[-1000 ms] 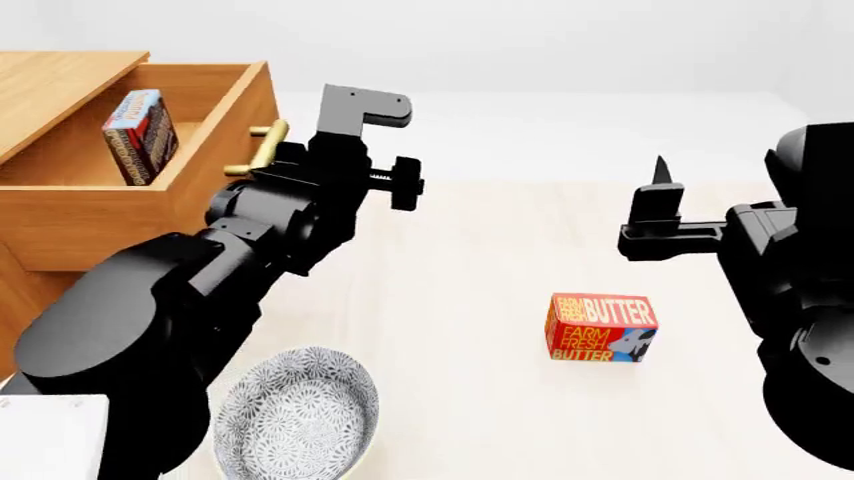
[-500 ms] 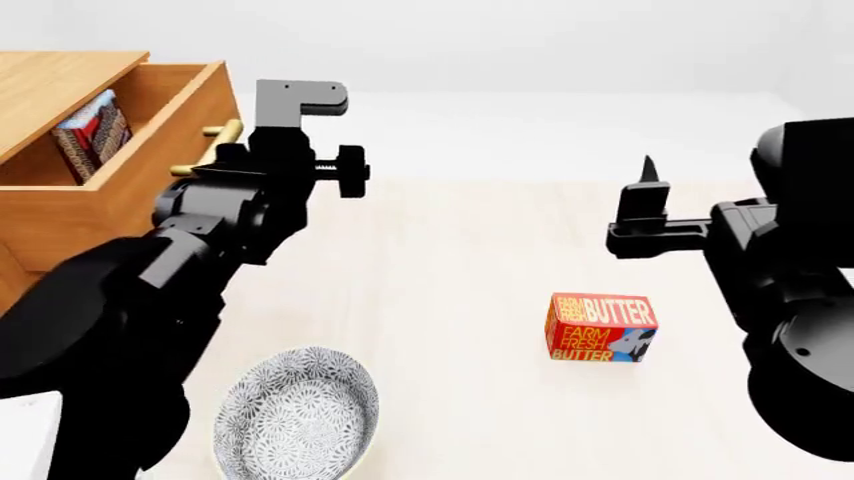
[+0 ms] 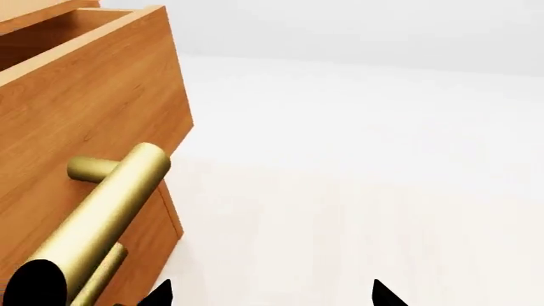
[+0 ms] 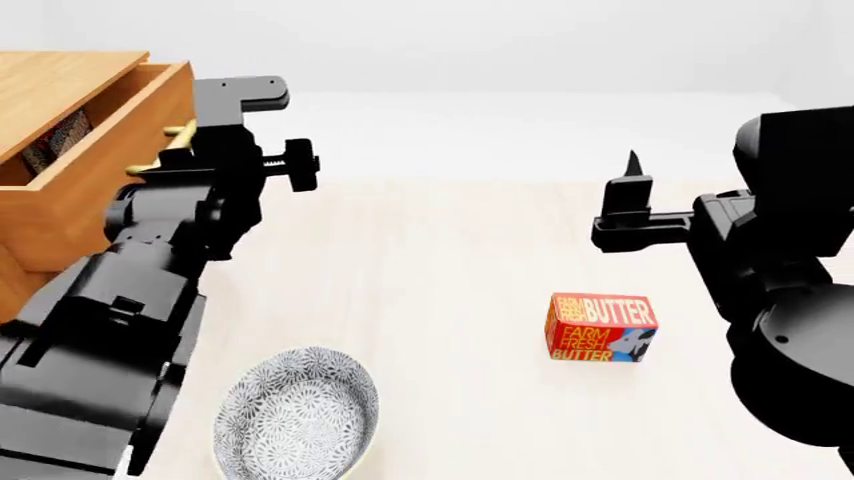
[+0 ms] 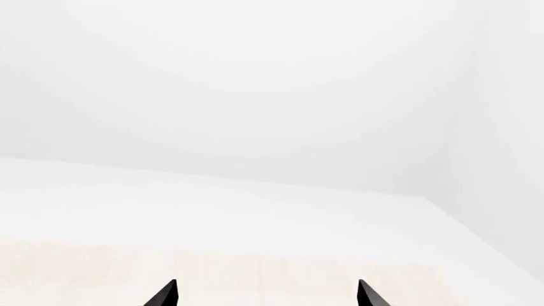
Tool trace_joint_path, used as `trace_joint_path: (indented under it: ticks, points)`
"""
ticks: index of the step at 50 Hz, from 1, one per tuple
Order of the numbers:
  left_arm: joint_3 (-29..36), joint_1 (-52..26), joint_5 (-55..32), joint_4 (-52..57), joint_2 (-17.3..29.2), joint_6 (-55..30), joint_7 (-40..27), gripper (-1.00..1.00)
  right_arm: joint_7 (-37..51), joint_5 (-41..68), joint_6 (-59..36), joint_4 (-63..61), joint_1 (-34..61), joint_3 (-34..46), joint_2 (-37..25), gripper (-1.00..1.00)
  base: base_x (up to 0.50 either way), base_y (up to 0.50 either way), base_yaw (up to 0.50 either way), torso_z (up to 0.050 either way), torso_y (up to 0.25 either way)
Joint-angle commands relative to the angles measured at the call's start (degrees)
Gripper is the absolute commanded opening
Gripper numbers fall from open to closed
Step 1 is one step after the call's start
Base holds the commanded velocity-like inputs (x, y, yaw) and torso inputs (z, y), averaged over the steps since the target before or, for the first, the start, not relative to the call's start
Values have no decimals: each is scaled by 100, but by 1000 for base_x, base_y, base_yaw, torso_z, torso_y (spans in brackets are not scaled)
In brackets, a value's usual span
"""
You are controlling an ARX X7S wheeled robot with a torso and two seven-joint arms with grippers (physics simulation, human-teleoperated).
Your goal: Put the chocolate pudding in the top drawer of the cabinet and close it.
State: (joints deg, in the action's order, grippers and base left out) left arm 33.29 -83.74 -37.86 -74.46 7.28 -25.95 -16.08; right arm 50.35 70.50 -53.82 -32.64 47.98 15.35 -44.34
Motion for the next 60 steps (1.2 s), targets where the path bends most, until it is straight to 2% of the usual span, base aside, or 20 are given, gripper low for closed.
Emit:
trace_joint_path:
  ticks: [1, 8, 23, 60]
  points:
    - [-2446, 41, 2535, -53, 98, -254, 240, 100, 1, -30, -6, 38, 61, 76, 67, 100, 0, 0, 0, 0, 0]
    - [-3098, 36, 3193, -53, 163, -255, 307, 100, -19, -74, 25, 56, 43, 99, 72, 100, 0, 0, 0, 0, 0]
    - [-3682, 7, 3623, -53, 375, -247, 276, 100, -56, -145, 100, 98, -14, 130, 87, 100, 0, 0, 0, 0, 0]
    - [-4006, -66, 3770, -53, 746, -200, 154, 100, -114, -276, 171, 210, 0, 281, 184, 100, 1, 1, 1, 0, 0]
